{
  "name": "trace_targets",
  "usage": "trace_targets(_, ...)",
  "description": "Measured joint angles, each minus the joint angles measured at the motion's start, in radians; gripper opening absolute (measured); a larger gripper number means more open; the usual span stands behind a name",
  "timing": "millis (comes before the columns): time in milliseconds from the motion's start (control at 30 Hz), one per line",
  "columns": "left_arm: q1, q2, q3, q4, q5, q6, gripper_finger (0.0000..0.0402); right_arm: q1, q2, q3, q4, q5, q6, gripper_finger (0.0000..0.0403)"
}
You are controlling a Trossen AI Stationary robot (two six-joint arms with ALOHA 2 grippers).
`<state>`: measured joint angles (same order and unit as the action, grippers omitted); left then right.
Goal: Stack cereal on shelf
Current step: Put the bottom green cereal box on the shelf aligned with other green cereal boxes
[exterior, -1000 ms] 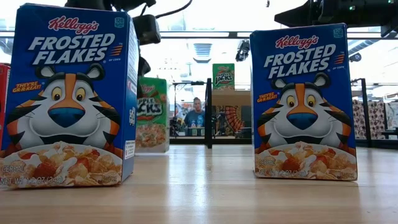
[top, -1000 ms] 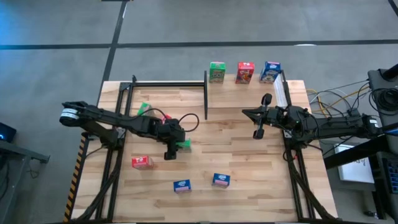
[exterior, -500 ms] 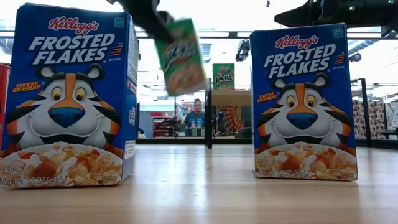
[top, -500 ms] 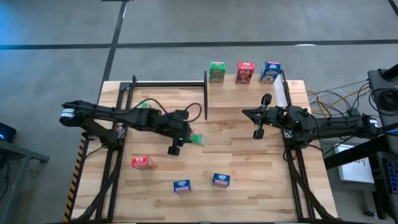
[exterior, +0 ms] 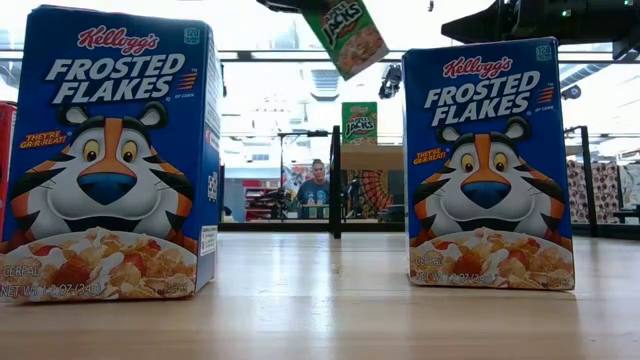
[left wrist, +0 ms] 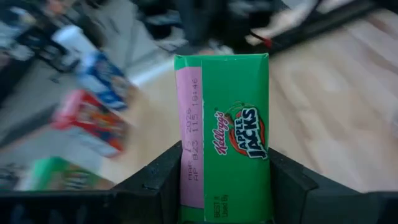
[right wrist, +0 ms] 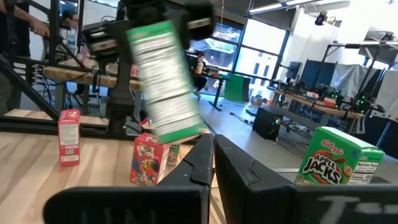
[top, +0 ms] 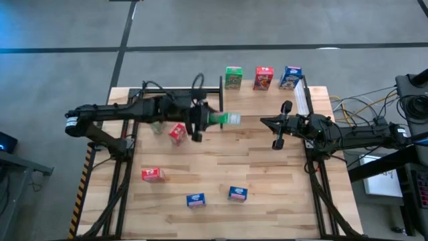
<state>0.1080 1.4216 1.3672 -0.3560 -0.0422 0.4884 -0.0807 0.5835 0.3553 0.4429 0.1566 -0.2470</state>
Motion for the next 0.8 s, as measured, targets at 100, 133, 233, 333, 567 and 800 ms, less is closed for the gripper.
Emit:
trace_targets(100,0.051,0.013,0.002,0.070,0.004,0.000,0.0153,0.000,0.000,0.000,0.001,0.000,0.000,0.0009)
trace_targets(133,0.069,0.021,0.004,0.083,0.011,0.000,0.0153,0.000,0.000,0.000,0.001,0.000,0.000,0.0009)
trace_targets(233,0.117,0.067,0.019,0.103,0.055,-0.001,0.0153,0.000,-0.001,0.000,0.001,0.000,0.000,0.0009)
trace_targets(333,0.153,0.119,0.049,0.098,0.060,-0.002,0.0153,0.000,-0.001,0.000,0.001,0.000,0.000,0.0009)
trace_targets(567,0.205,0.228,0.122,0.093,0.060,-0.002,0.0153,0.000,-0.001,0.000,0.000,0.000,-0.007,0.0009)
trace_targets(800,0.250,0.267,0.129,0.092,0.061,-0.014,0.0153,0.000,-0.001,0.000,-0.003,0.000,-0.007,0.0009)
